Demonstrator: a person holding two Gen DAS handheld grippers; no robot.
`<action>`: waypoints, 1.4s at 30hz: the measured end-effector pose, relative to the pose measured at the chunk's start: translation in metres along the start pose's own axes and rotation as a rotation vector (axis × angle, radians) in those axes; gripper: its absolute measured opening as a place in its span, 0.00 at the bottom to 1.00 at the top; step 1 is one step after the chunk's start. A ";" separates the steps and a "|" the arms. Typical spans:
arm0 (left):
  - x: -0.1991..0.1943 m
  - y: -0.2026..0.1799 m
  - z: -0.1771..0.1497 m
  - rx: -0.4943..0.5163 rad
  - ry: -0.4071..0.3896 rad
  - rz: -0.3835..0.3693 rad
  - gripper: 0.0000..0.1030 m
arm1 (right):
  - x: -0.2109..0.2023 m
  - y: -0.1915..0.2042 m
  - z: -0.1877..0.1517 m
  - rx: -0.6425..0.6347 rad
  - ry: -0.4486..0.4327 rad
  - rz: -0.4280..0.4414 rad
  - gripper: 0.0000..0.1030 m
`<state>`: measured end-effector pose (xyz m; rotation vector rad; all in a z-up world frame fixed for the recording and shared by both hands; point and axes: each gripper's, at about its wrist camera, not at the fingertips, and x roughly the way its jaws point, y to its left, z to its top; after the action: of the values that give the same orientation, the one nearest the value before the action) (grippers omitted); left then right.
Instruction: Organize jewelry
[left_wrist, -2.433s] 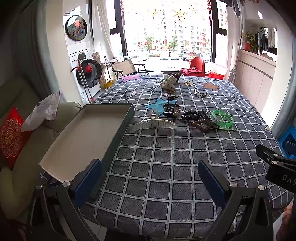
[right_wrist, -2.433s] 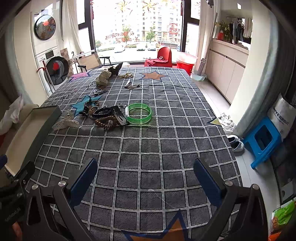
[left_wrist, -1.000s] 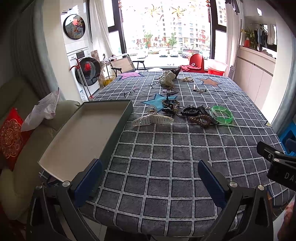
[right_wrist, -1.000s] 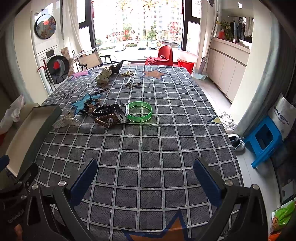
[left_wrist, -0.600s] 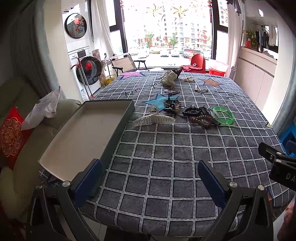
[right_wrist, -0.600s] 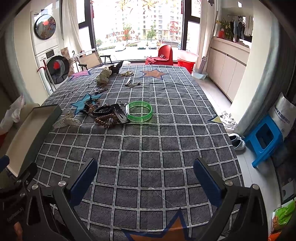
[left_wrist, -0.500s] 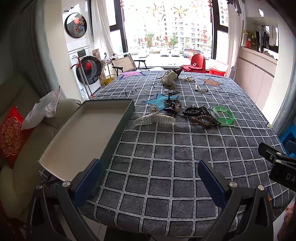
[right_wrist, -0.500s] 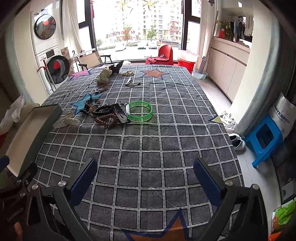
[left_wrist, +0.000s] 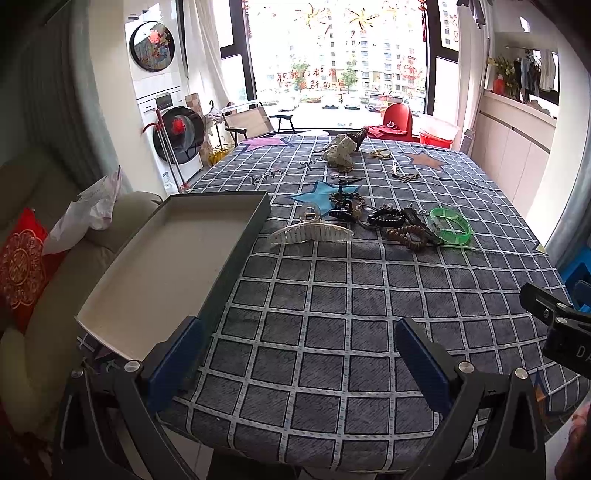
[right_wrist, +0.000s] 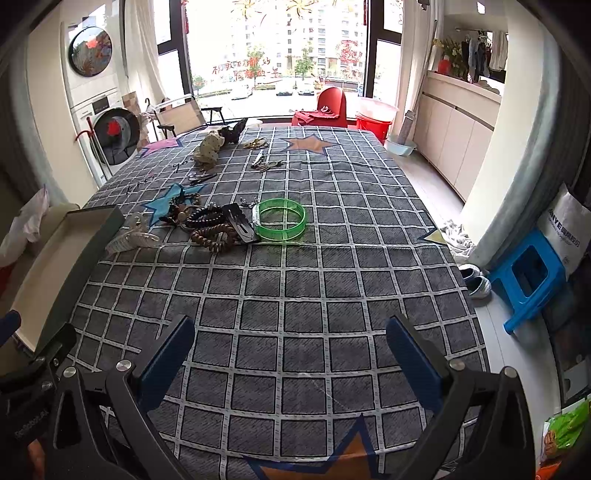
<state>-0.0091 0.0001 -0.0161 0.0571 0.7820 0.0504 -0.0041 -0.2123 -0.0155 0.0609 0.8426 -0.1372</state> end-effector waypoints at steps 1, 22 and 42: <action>0.001 0.000 0.000 0.000 0.001 0.000 1.00 | 0.000 0.000 0.000 0.001 0.001 0.000 1.00; 0.061 0.002 0.028 -0.073 0.179 -0.152 1.00 | 0.037 -0.034 0.025 0.070 0.078 0.033 1.00; 0.178 -0.003 0.090 -0.342 0.339 -0.205 1.00 | 0.143 -0.056 0.083 0.078 0.231 0.019 1.00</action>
<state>0.1807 0.0057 -0.0777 -0.3642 1.1042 -0.0015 0.1430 -0.2909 -0.0666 0.1602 1.0673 -0.1473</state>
